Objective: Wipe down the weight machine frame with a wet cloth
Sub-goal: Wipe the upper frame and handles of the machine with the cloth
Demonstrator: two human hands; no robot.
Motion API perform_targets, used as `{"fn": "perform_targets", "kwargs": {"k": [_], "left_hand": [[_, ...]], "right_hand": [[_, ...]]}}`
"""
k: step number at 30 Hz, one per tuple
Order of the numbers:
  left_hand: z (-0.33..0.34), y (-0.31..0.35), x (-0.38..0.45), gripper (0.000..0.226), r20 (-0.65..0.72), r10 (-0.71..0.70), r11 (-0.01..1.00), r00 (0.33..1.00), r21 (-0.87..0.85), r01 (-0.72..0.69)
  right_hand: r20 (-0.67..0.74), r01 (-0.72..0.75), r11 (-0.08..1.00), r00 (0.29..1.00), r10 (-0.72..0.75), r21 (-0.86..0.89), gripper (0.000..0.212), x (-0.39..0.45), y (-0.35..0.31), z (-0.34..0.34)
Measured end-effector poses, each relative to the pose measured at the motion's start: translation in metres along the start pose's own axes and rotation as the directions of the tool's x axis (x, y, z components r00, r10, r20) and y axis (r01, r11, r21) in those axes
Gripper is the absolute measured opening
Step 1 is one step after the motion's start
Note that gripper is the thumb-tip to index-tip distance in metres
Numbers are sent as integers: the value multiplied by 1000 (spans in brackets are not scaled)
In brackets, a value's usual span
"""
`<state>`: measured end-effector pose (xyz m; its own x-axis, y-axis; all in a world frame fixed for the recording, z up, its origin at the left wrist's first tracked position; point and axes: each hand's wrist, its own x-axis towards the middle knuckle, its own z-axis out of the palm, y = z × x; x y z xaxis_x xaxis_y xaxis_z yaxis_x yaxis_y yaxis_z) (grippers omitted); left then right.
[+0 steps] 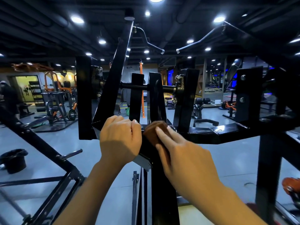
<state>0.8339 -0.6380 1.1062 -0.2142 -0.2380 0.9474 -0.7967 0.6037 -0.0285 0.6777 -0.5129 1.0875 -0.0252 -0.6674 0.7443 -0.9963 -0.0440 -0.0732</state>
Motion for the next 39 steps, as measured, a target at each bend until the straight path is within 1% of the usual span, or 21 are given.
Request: {"fn": "perform_targets", "kwargs": {"k": [3, 5, 7, 9, 12, 15, 18, 20, 26, 27, 29, 32, 34, 39], "left_hand": [[0, -1, 0, 47, -11, 9, 1000, 1000, 3, -9], [0, -2, -1, 49, 21, -1, 1000, 1000, 14, 1], [0, -2, -1, 50, 22, 4, 1000, 1000, 21, -4], [1, -2, -2, 50, 18, 12, 1000, 1000, 21, -13], [4, -3, -3, 50, 8, -14, 1000, 1000, 15, 14], [6, -4, -3, 50, -22, -5, 1000, 1000, 16, 5], [5, -5, -2, 51, 19, -2, 1000, 1000, 13, 2], [4, -3, -3, 51, 21, -1, 1000, 1000, 17, 0], [2, -1, -1, 51, 24, -43, 999, 999, -4, 43], [2, 0, -1, 50, 21, -43, 999, 999, -7, 43], [1, 0, -1, 49, 25, -41, 999, 999, -10, 41], [0, 0, -1, 51, 40, -48, 998, 998, -44, 50], [-1, 1, 0, 51, 35, -52, 997, 998, -50, 54], [0, 2, -1, 48, -15, -43, 998, 999, -54, 42]], "right_hand": [[-27, 35, 999, 999, -35, 8, 44, 16, 8, 7], [-30, 15, 999, 999, -13, 44, 47, 40, 10, 15], [-39, -11, 999, 999, 13, 42, 48, 54, 12, 21], [-32, -3, 999, 999, 5, 36, 49, 47, 11, 21], [-15, 30, 999, 999, -29, 44, 47, 14, 9, 11], [-48, 71, 997, 996, -72, -36, 45, 19, 14, 12], [-5, 40, 999, 999, -40, 23, 48, 56, 16, 16], [24, 27, 1000, 999, -27, 3, 50, 66, 14, 14], [36, 82, 993, 996, -79, -90, 48, 7, 5, 2], [19, 97, 988, 995, -96, -117, 47, 7, 7, 3], [9, 100, 988, 995, -100, -121, 47, 29, 12, 4], [16, 21, 1000, 1000, -21, -19, 49, 72, 17, 10], [19, 11, 999, 1000, -11, -36, 50, 81, 15, 13], [34, 79, 988, 997, -75, -133, 49, 30, 7, 2]]}}
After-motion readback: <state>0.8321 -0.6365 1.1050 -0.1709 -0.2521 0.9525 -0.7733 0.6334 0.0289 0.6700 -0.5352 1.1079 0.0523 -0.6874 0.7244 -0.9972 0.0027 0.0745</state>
